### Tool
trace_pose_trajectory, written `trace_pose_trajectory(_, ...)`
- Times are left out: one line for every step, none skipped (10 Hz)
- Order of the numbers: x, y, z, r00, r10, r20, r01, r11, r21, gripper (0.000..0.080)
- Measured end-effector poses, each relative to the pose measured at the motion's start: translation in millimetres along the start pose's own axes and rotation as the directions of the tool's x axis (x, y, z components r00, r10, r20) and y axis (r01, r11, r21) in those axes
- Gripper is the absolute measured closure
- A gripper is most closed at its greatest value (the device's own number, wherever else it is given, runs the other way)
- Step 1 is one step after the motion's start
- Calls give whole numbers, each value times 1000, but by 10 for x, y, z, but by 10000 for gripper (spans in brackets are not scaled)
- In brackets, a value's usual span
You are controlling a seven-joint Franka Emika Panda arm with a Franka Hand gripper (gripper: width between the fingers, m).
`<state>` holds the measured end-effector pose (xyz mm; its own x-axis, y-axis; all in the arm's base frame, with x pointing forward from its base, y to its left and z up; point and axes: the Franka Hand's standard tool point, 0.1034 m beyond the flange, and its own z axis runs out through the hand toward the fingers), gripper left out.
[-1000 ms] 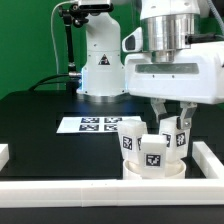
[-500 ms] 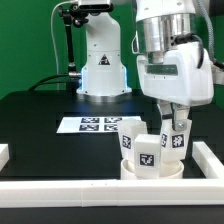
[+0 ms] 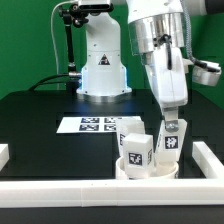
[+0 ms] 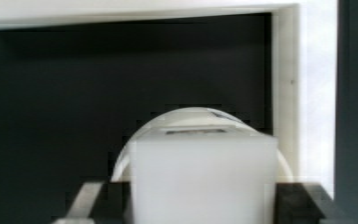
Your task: Assemble stool
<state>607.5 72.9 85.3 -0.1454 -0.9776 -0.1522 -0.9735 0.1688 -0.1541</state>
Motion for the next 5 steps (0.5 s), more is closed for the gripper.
trace_pose_trajectory(-42, 13, 5, 999, 44, -2, -44, 999, -3, 459)
trace_pose_trajectory(-42, 12, 4, 998, 59, 0, -59, 998, -2, 459)
trace_pose_trajectory(-37, 14, 6, 998, 57, -1, -57, 998, -2, 459)
trace_pose_trajectory(-39, 14, 3, 999, 55, -1, -55, 999, -3, 259)
trace_pose_trajectory(-86, -7, -64, 1000, 5, -1, -5, 1000, -30, 183)
